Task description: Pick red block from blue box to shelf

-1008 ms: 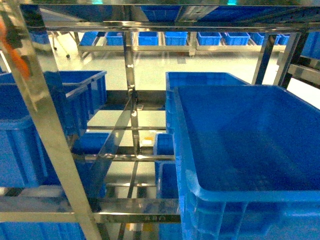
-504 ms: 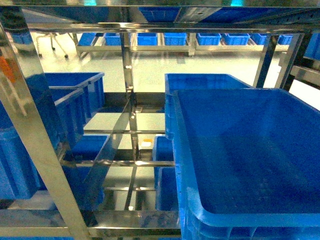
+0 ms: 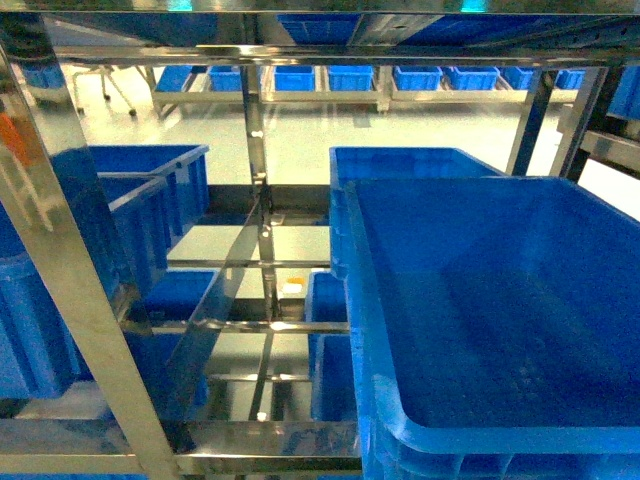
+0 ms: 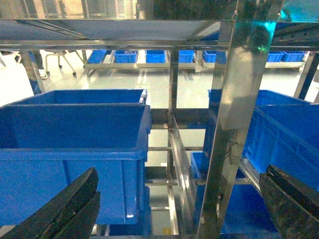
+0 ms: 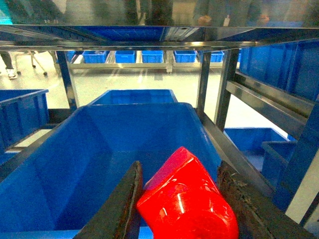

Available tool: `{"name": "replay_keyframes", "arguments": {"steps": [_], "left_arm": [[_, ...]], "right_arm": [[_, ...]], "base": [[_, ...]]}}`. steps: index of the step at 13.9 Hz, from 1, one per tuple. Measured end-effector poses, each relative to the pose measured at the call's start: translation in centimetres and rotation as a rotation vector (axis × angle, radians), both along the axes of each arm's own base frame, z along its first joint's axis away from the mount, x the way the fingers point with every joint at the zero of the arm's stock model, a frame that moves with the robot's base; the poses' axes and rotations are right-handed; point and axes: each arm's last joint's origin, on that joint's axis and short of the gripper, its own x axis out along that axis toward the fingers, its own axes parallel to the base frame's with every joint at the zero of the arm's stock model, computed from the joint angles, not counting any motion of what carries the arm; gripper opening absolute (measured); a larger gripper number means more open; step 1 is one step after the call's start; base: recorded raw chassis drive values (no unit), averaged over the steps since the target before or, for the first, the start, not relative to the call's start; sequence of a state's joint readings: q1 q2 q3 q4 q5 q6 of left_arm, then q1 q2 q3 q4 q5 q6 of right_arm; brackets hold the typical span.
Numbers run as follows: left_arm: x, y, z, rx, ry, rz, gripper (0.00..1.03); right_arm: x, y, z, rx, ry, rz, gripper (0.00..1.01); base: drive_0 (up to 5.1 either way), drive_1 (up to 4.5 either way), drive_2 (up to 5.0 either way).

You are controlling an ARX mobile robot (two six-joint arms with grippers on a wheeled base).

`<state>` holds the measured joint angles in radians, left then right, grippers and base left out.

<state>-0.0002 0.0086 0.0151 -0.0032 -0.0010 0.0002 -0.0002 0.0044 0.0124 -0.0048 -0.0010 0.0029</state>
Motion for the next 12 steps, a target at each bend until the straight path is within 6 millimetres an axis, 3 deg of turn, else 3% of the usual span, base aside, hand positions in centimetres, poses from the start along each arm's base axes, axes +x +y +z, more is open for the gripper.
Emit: {"name": "replay_keyframes", "arguments": {"steps": [12], "left_arm": [[0.0,0.0,0.0,0.0,0.0,0.0,0.98]], "right_arm": [[0.0,0.0,0.0,0.0,0.0,0.0,0.38]], "base": [[0.0,0.0,0.0]]}}
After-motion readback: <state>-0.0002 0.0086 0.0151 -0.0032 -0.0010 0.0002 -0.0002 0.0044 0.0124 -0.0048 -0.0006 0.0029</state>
